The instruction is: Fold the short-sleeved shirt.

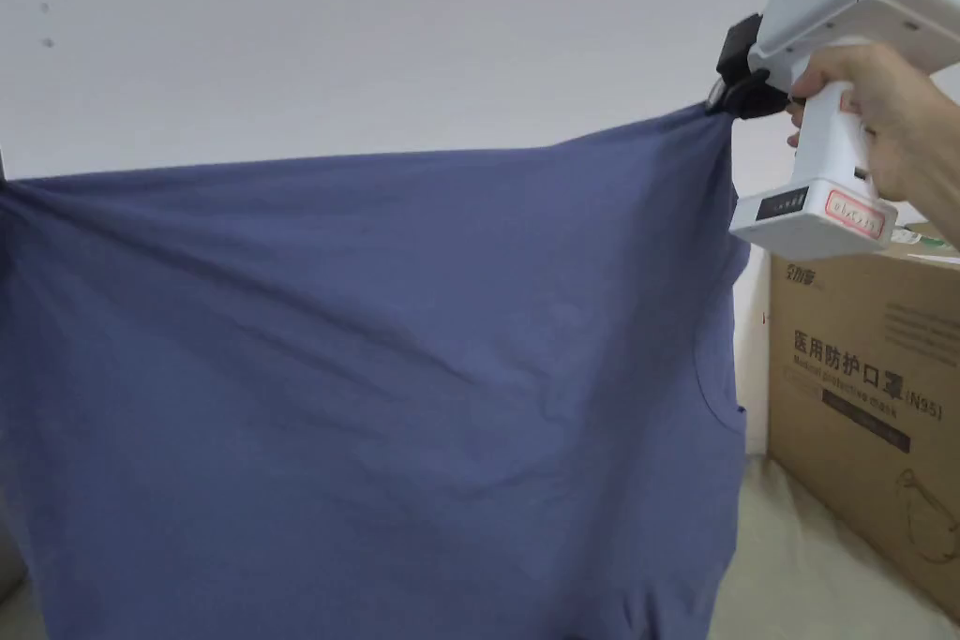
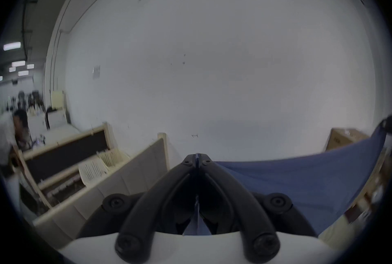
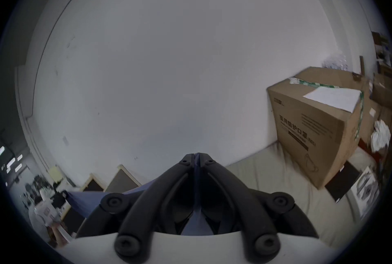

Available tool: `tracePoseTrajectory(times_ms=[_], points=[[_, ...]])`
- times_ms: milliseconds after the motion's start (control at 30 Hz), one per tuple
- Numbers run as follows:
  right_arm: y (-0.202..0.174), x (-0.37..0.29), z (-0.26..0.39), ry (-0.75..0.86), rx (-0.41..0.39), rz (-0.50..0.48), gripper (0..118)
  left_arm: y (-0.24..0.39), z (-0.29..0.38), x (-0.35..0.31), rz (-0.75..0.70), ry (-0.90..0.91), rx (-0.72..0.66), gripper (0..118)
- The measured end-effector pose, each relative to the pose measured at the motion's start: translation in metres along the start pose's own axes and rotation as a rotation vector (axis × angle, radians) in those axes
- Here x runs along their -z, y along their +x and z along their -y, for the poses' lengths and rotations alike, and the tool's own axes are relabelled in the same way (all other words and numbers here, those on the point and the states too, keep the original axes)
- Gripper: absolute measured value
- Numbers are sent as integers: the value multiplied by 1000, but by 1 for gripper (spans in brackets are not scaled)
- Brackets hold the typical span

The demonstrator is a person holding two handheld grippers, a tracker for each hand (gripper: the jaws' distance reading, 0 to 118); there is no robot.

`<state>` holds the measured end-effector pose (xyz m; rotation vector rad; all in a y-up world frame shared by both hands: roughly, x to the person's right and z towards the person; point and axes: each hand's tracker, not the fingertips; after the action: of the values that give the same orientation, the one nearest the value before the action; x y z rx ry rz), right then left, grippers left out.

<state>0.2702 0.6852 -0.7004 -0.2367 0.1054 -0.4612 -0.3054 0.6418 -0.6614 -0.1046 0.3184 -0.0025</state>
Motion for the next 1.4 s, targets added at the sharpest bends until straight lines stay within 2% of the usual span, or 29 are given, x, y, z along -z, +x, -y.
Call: tracePoseTrajectory(times_ms=[33, 67, 100, 167, 233, 333, 400, 500, 533, 667, 800, 900, 967, 1067, 1133, 1233, 1267, 1333, 1400], points=[[-1, 2, 4, -10, -25, -6, 4, 2, 3, -1, 10, 11, 68, 0], [1, 4, 10, 21, -92, 43, 4, 4, 10, 0, -13, 29, 79, 0], [5, 8, 15, 1, -105, 59, 4, 3, 14, 6, 2, 9, 99, 0], [13, 11, 29, -13, -47, 31, 4, 3, 31, 15, 24, -6, 72, 0], [31, 22, 43, -57, -26, 44, 4, 4, 54, 28, 39, -40, 94, 0], [50, 45, 81, -112, -72, 100, 4, 15, 98, 51, 53, -134, 83, 0], [69, 71, 113, -182, -94, 155, 4, 30, 134, 71, 57, -206, 146, 0], [100, 118, 160, -278, -66, 214, 4, 52, 197, 102, 54, -317, 212, 0], [112, 131, 181, -314, -42, 238, 4, 57, 221, 112, 57, -355, 207, 0], [165, 183, 259, -480, -47, 323, 4, 73, 319, 141, 79, -525, 215, 0], [216, 214, 328, -608, 12, 386, 4, 78, 405, 144, 94, -673, 200, 0], [239, 211, 374, -686, -16, 418, 4, 74, 451, 132, 99, -740, 204, 0], [245, 196, 396, -719, -28, 392, 4, 70, 471, 121, 91, -783, 188, 0], [256, 172, 405, -719, -18, 392, 4, 53, 484, 107, 92, -798, 177, 0], [259, 138, 405, -697, 56, 360, 4, 38, 481, 83, 106, -783, 134, 0], [264, 75, 407, -646, 60, 323, 4, 11, 473, 28, 143, -756, 86, 0], [265, 50, 413, -672, 34, 317, 4, 1, 472, 5, 145, -743, 80, 0], [263, 3, 424, -694, 20, 304, 4, -16, 468, -42, 183, -733, 82, 0], [260, -43, 440, -712, 45, 282, 4, -32, 467, -84, 207, -713, 132, 0]])
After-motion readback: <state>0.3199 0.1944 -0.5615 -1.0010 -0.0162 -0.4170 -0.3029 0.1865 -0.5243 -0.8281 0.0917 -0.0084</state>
